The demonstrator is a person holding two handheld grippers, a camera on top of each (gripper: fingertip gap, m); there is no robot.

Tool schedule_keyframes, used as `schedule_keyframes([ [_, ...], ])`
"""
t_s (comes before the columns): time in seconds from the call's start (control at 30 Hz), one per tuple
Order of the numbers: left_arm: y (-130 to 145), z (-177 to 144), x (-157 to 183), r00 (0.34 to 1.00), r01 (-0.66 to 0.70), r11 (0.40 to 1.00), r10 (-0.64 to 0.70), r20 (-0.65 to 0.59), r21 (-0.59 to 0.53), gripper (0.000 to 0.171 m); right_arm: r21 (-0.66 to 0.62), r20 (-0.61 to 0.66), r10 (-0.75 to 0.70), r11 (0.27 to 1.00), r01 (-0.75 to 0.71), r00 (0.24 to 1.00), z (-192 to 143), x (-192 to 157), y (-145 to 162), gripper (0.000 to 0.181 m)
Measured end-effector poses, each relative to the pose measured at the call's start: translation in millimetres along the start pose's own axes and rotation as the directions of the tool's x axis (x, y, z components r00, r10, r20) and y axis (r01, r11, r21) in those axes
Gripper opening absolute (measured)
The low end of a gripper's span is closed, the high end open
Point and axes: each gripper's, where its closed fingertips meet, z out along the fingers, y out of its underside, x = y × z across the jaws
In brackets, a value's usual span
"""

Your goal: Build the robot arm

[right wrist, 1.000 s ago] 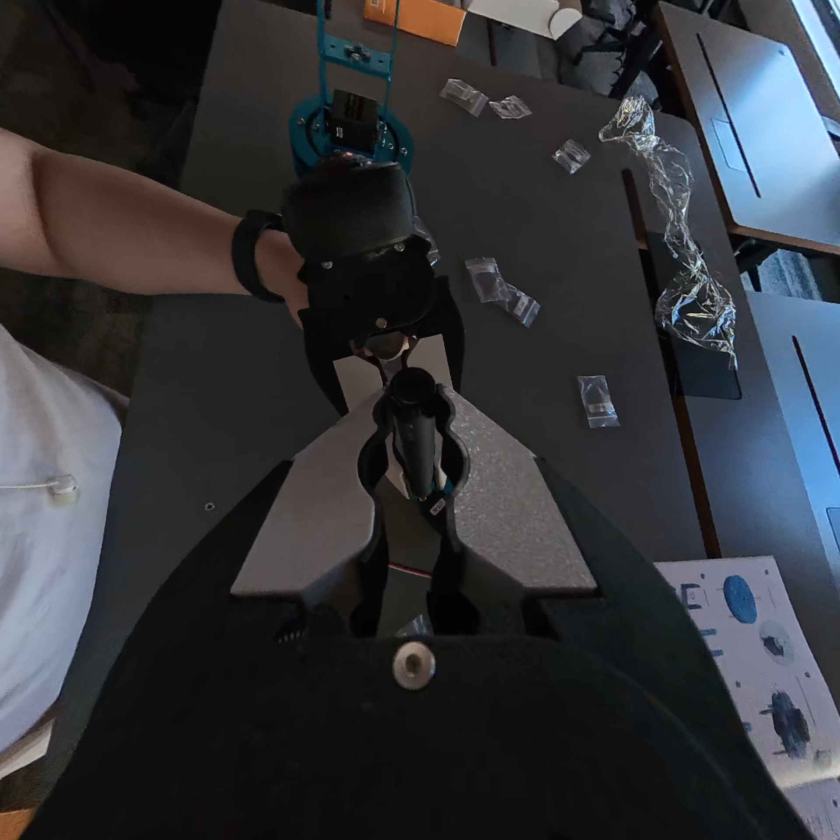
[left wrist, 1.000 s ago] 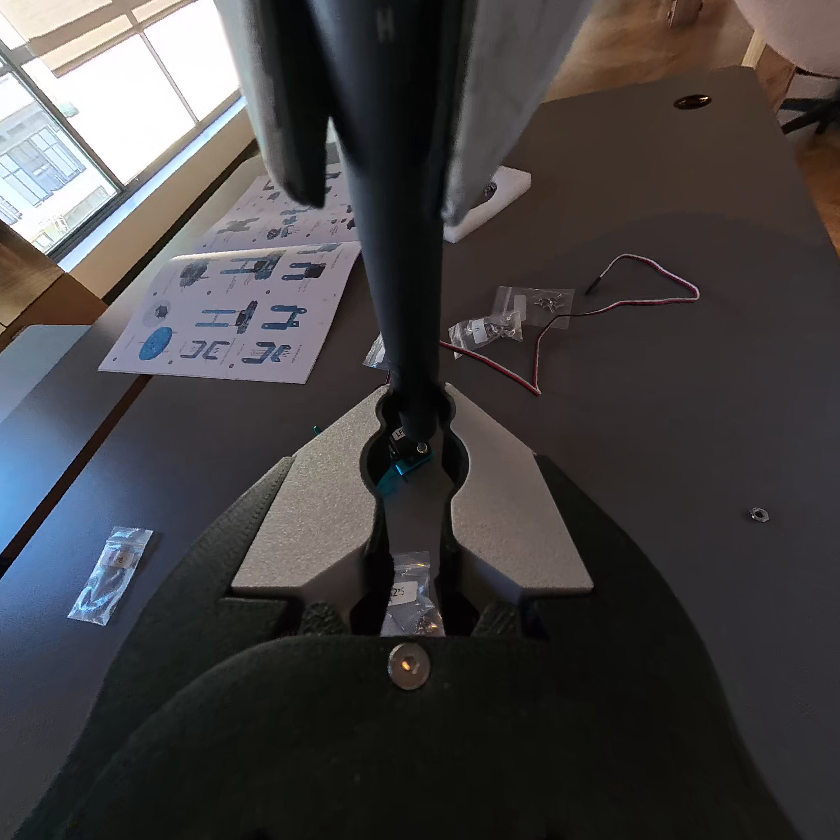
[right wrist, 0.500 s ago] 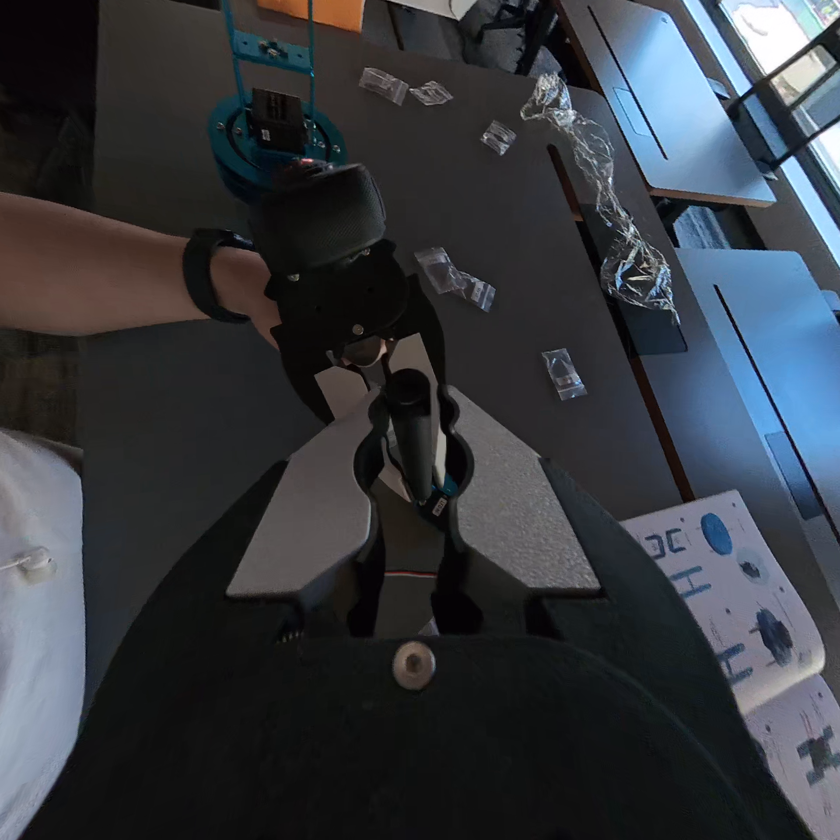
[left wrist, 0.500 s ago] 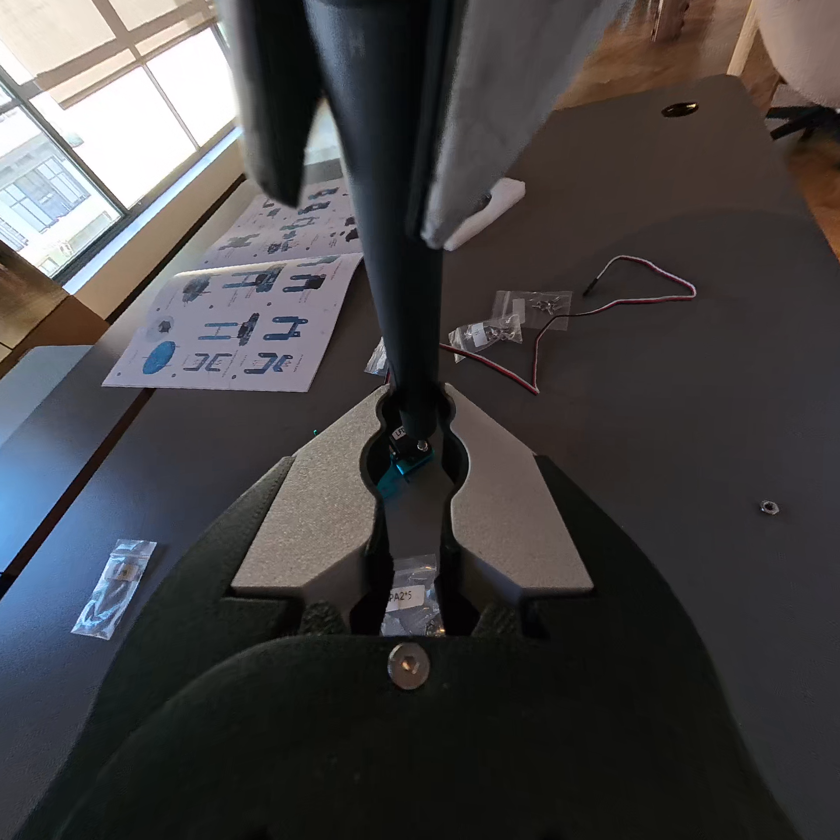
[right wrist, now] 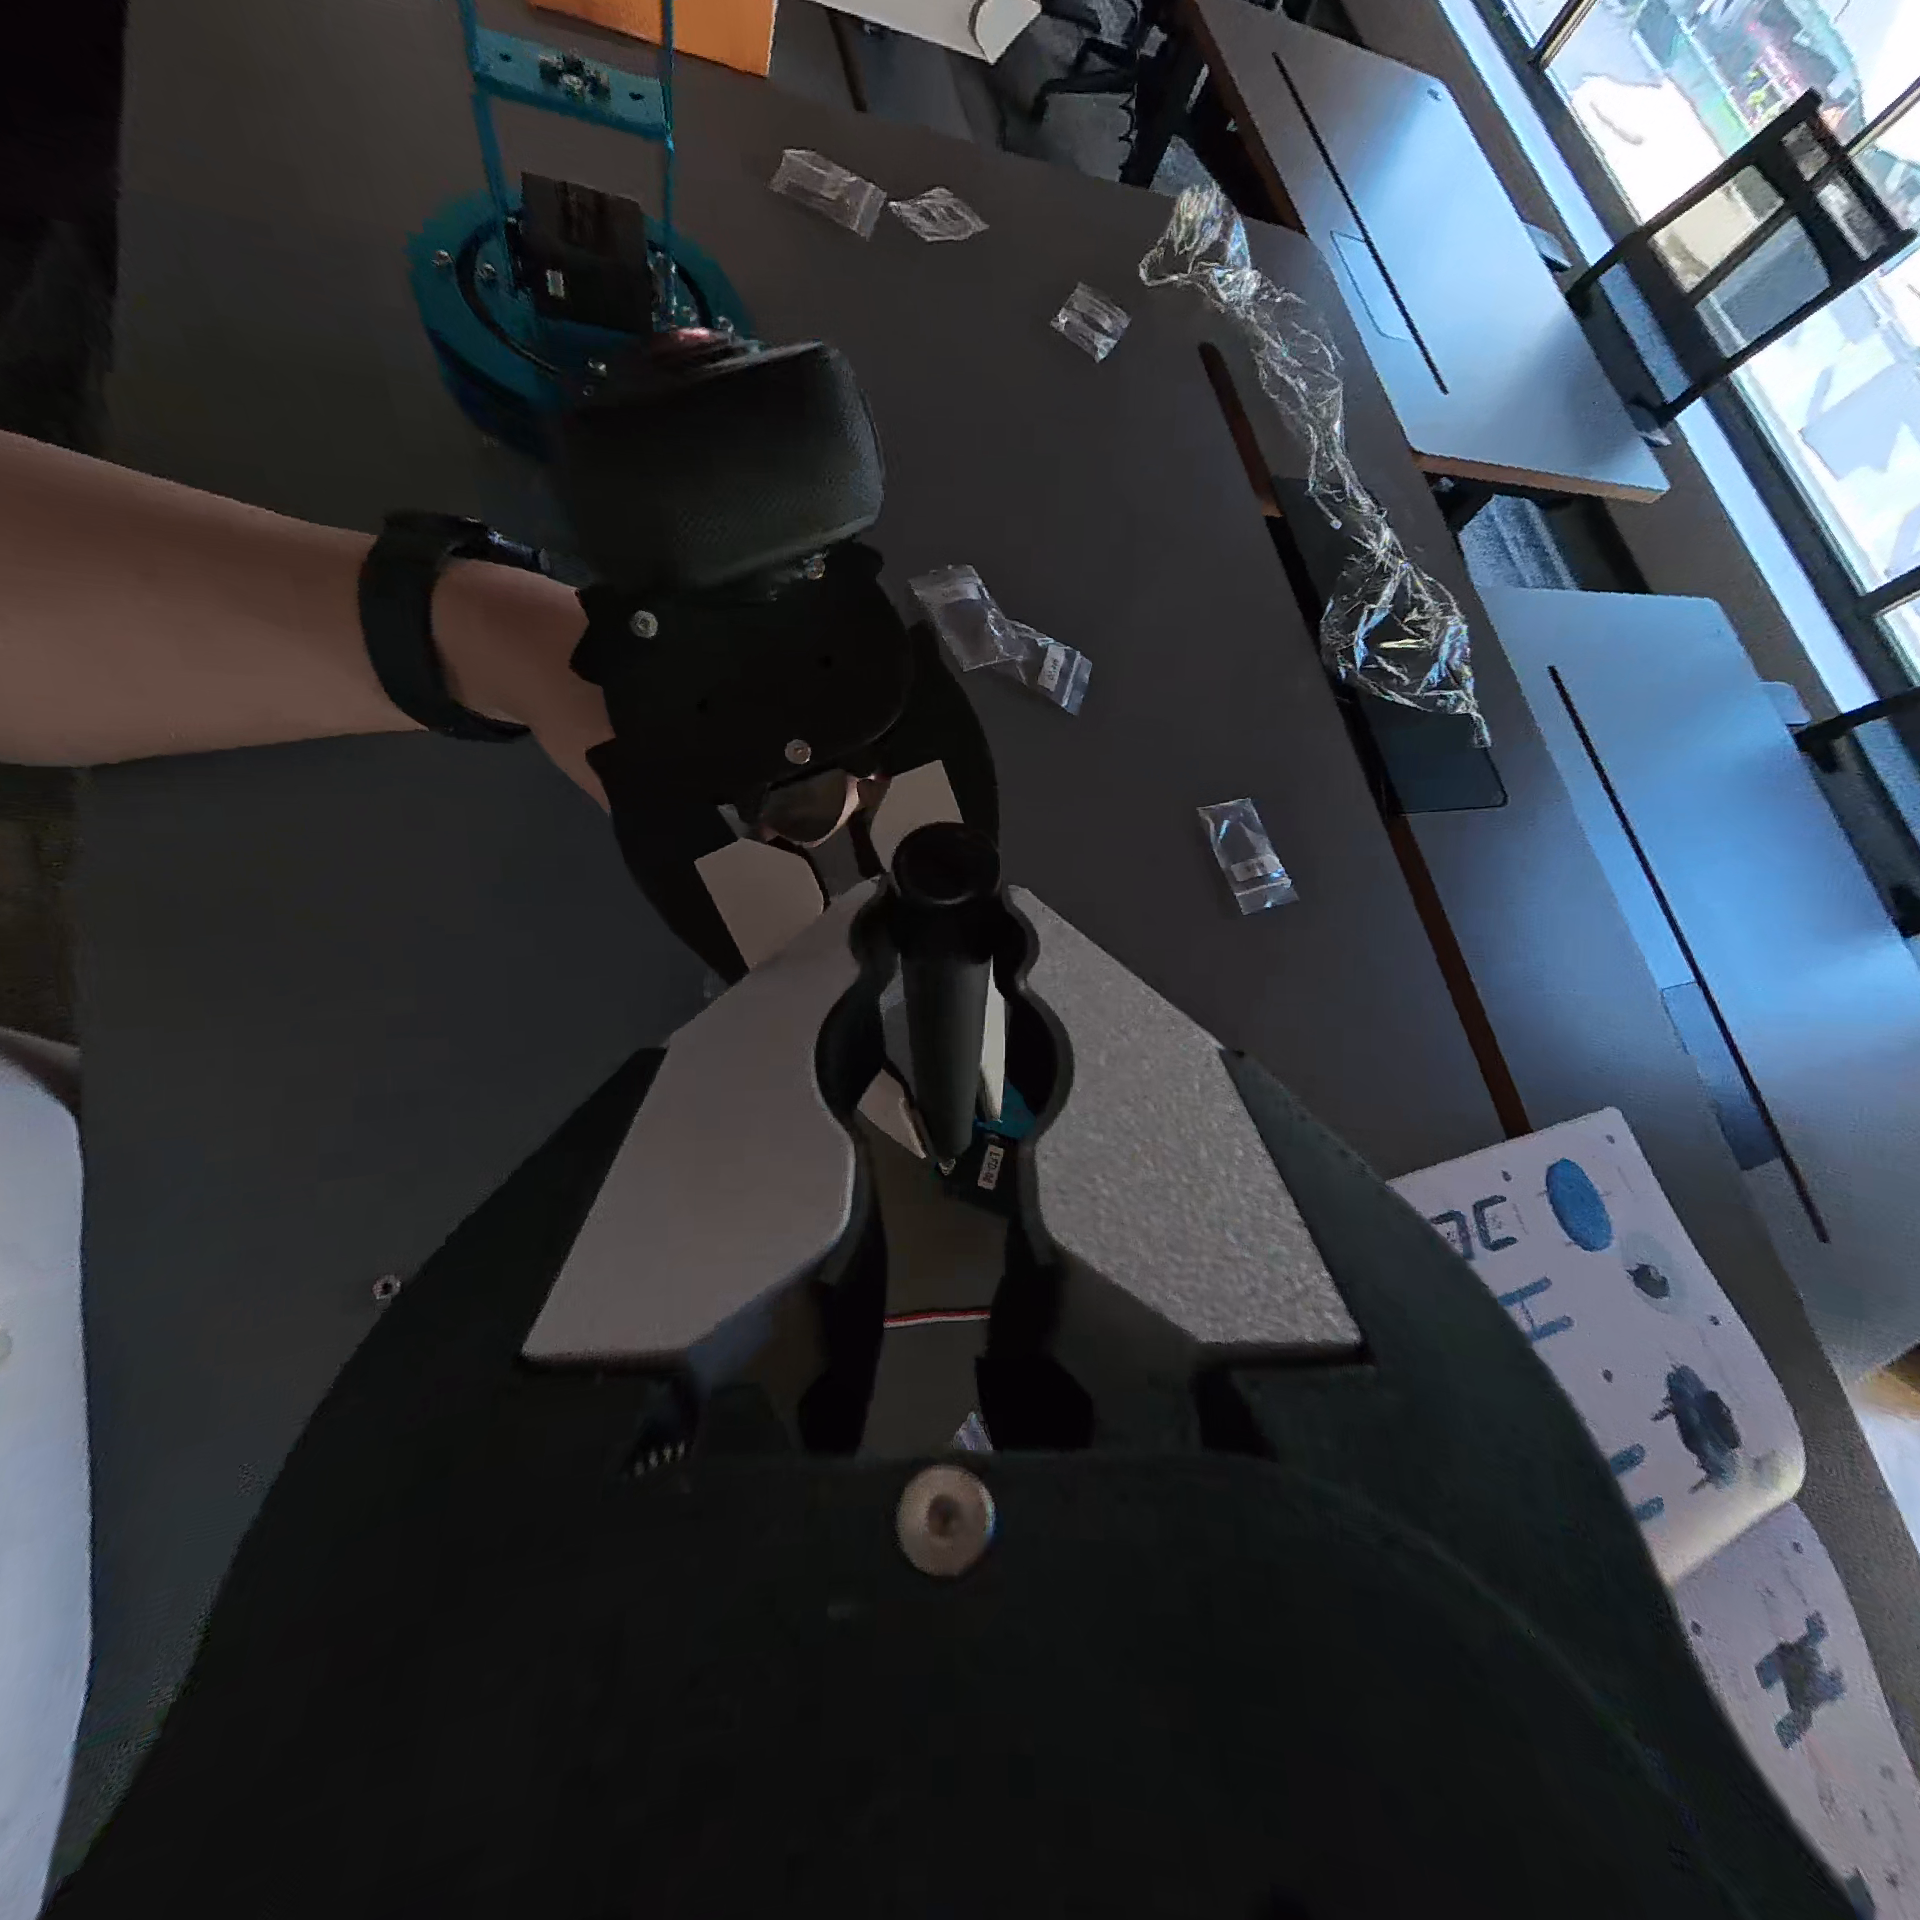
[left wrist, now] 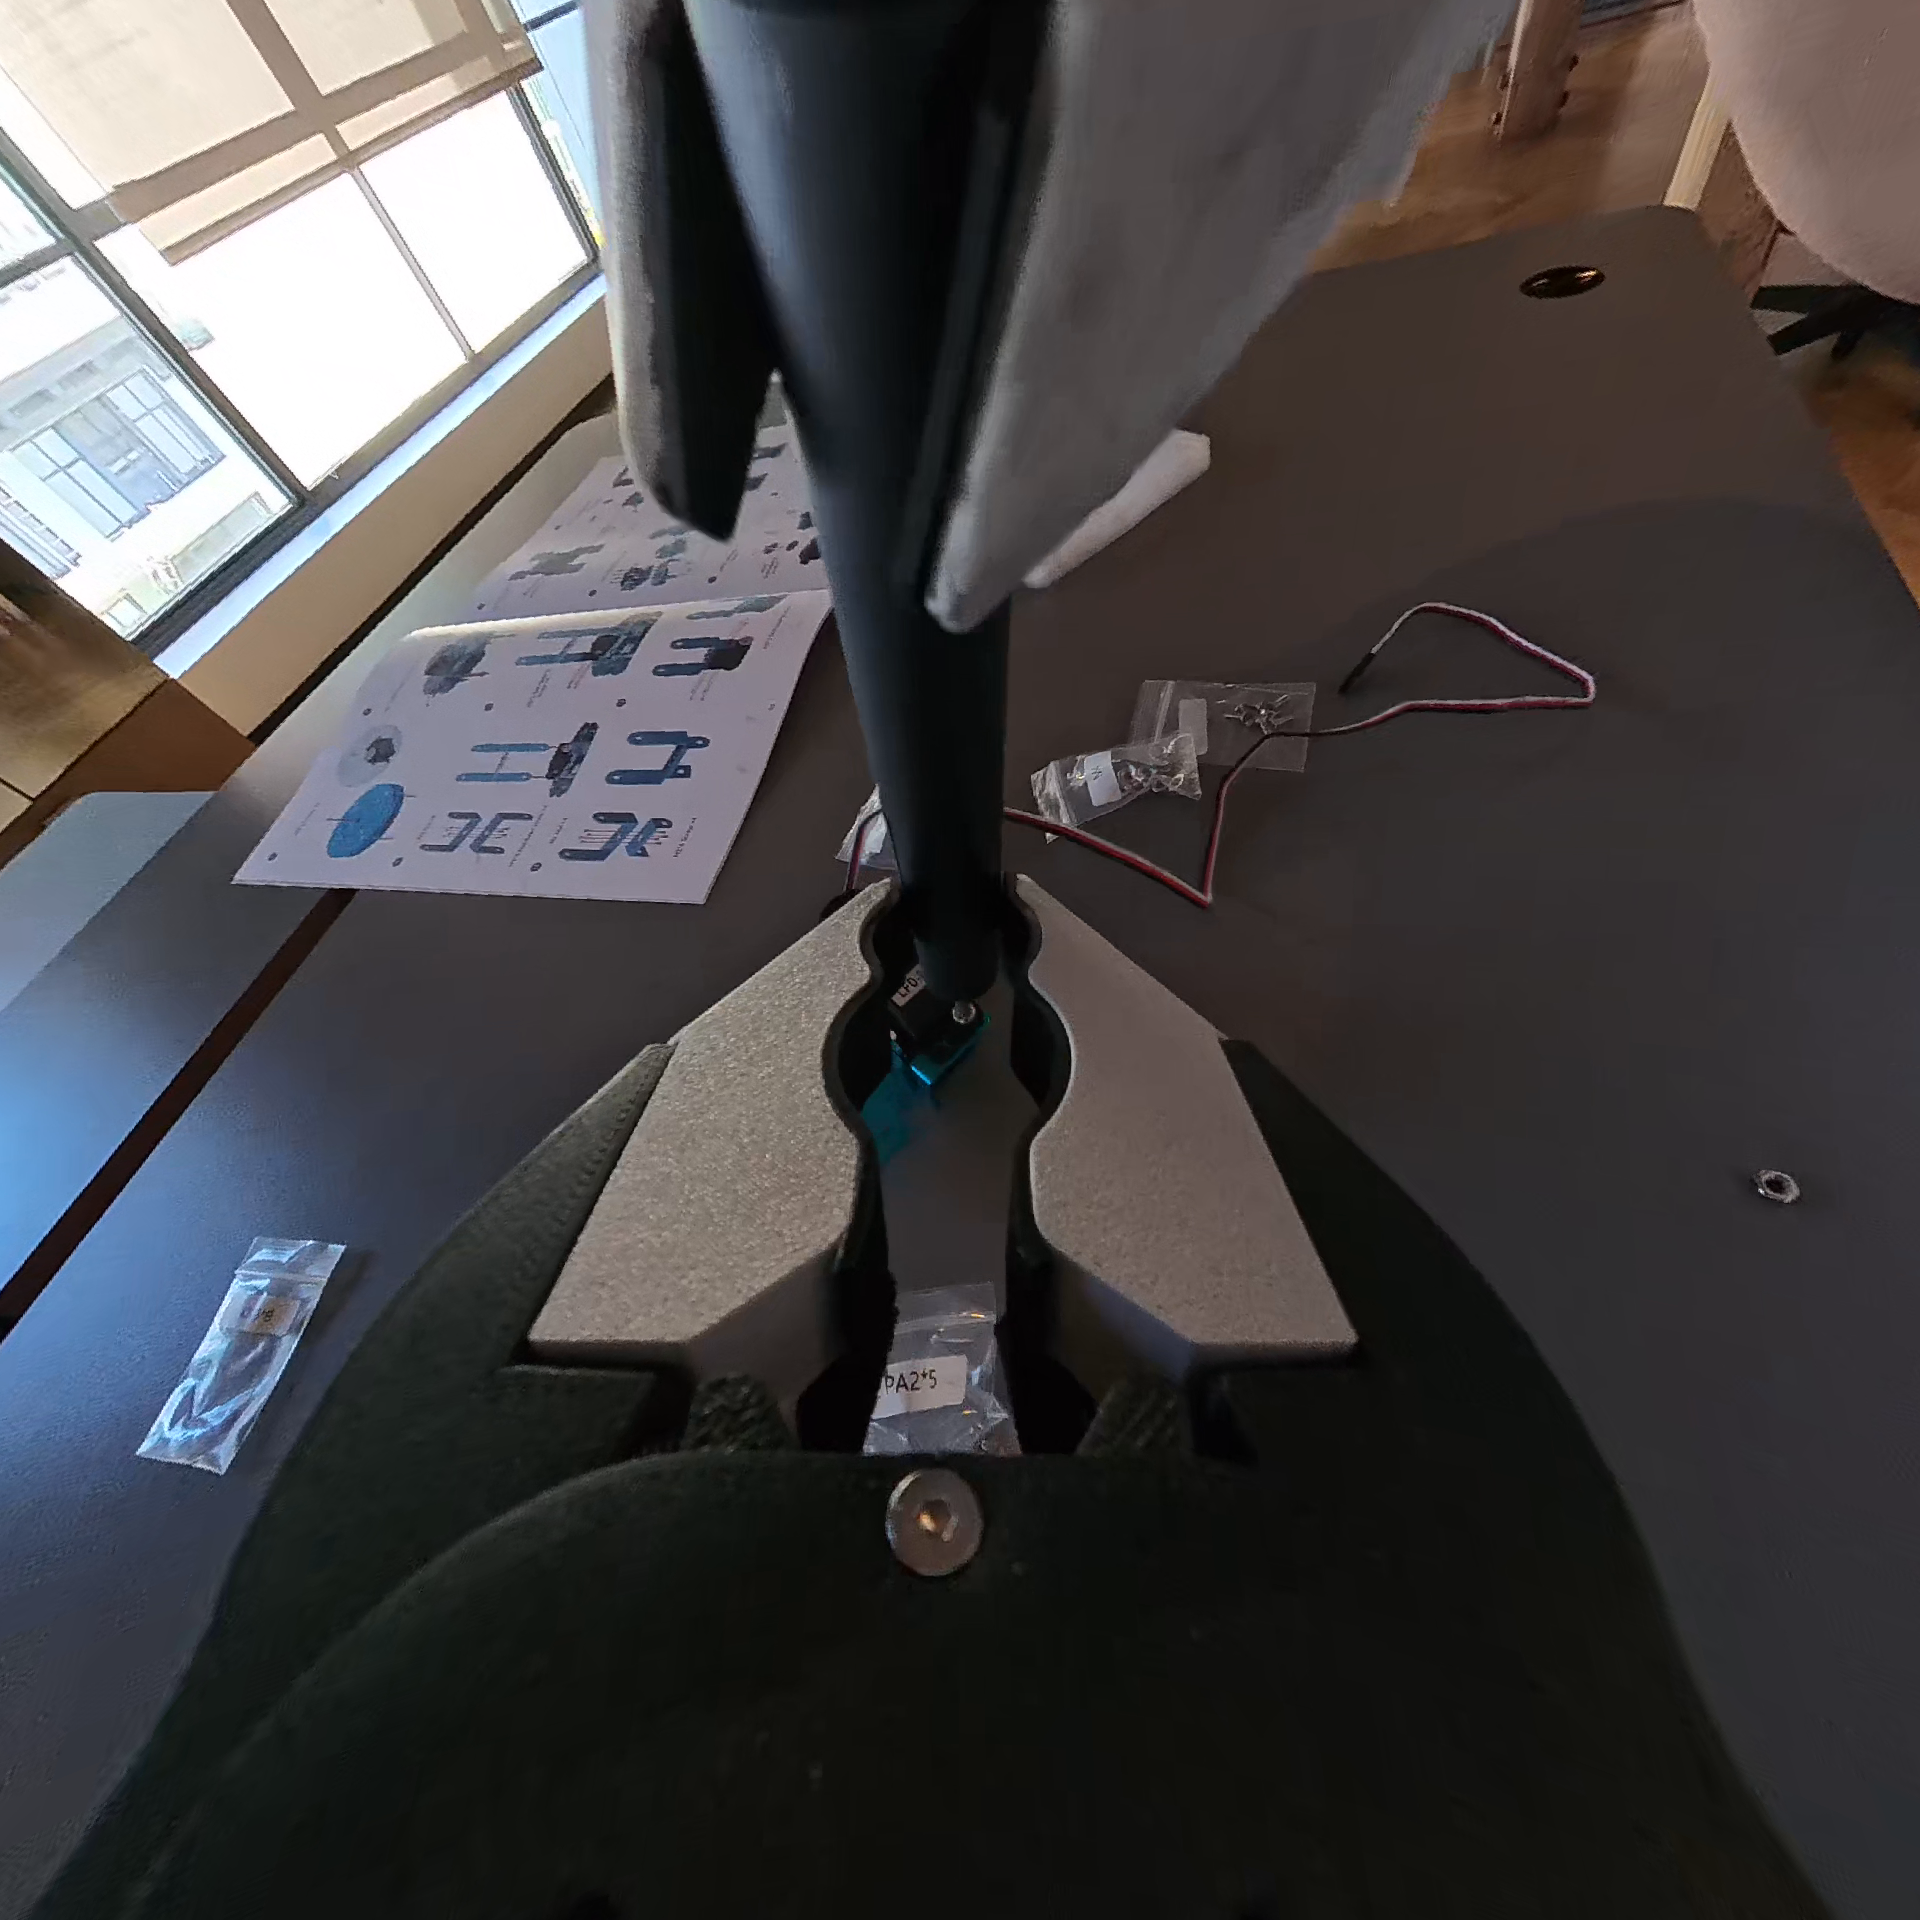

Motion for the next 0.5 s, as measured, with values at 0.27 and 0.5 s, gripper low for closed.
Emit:
schedule_keyframes([
  [0.27,-2,2,0,1.0,-0.004,1.0,0.004,0.01,0.008,0.017,0.024,0.029,0.018,1.0,-0.019,0.999,-4,1,2,0.017],
  [0.5,28,8,3,1.0,0.015,0.997,-0.014,0.011,-0.079,0.015,0.023,0.012,0.011,1.0,-0.011,1.0,-9,2,6,0.018],
])
